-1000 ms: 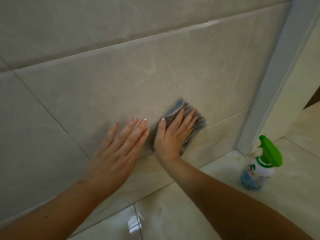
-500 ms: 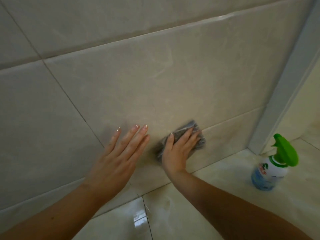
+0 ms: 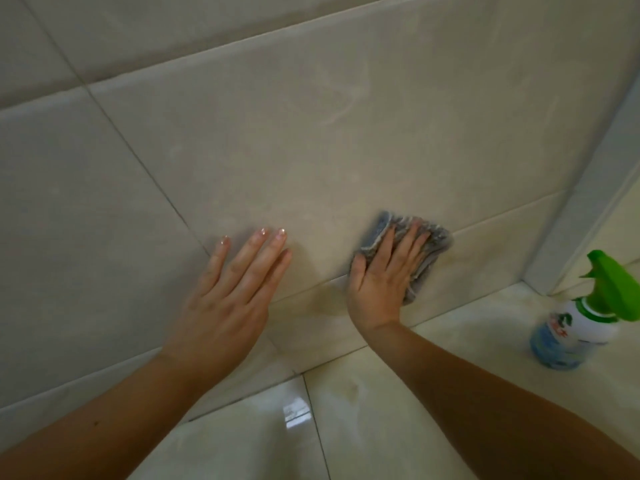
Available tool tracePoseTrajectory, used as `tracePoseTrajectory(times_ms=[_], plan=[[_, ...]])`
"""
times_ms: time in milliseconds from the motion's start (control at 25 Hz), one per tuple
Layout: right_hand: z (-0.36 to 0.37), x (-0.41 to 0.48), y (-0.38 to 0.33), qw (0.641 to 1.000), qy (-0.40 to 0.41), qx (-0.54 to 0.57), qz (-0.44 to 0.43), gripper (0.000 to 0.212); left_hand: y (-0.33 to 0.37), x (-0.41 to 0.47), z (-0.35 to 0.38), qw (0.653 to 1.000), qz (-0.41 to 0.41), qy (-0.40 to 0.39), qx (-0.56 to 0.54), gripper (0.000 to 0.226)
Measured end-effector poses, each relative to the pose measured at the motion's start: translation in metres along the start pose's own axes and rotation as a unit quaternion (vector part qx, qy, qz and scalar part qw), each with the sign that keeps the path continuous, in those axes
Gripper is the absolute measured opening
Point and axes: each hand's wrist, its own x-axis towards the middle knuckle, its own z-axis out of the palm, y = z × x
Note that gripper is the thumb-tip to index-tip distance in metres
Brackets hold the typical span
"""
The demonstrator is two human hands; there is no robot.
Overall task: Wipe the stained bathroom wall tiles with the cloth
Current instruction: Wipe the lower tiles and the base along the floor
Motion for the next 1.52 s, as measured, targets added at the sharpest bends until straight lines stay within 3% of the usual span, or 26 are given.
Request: tracePoseTrajectory(times_ms=[280,400,520,640,720,800,960,1120,1200,1320,1440,1520], plan=[[0.017,-0.057,-0.022,0.976,-0.06,-0.047,-0.206,0.053,-0.029,-0.061,-0.008,0.998,-0.033,-0.043,0.016,0.072],[0.021,-0.069,-0.036,0.948,-0.081,-0.063,-0.301,0.061,-0.041,-0.088,-0.01,0.997,-0.047,-0.066,0.015,0.072],[0.023,-0.076,-0.059,0.91,-0.094,-0.083,-0.394,0.068,-0.05,-0.103,-0.011,0.995,-0.063,-0.074,0.01,0.069],[0.023,-0.081,-0.083,0.849,-0.122,-0.07,-0.509,0.07,-0.053,-0.109,-0.011,0.995,-0.068,-0.069,0.002,0.068],[0.023,-0.072,-0.079,0.808,-0.124,-0.069,-0.573,0.069,-0.05,-0.107,-0.01,0.996,-0.069,-0.065,-0.003,0.071],[0.021,-0.057,-0.056,0.789,-0.106,-0.091,-0.599,0.07,-0.043,-0.099,-0.011,0.995,-0.073,-0.059,-0.016,0.071],[0.001,-0.035,0.007,0.802,-0.096,-0.154,-0.569,0.082,-0.025,-0.081,-0.007,0.996,-0.057,-0.056,-0.036,0.065],[-0.012,-0.011,0.06,0.865,-0.083,-0.136,-0.477,0.068,-0.008,-0.057,-0.001,0.994,-0.05,-0.062,-0.07,0.063],[-0.02,-0.004,0.075,0.908,-0.07,-0.119,-0.395,0.062,0.001,-0.042,0.004,0.994,-0.043,-0.059,-0.083,0.063],[-0.027,0.024,0.063,0.982,-0.015,-0.034,-0.185,0.056,0.017,-0.019,0.01,0.994,-0.024,-0.045,-0.093,0.064],[-0.022,0.059,0.055,0.996,0.06,0.019,-0.066,0.052,0.037,0.009,0.016,0.994,0.003,-0.03,-0.105,0.063],[-0.013,0.058,0.069,0.997,0.067,0.024,0.001,0.057,0.049,0.026,0.021,0.994,0.014,-0.026,-0.104,0.063]])
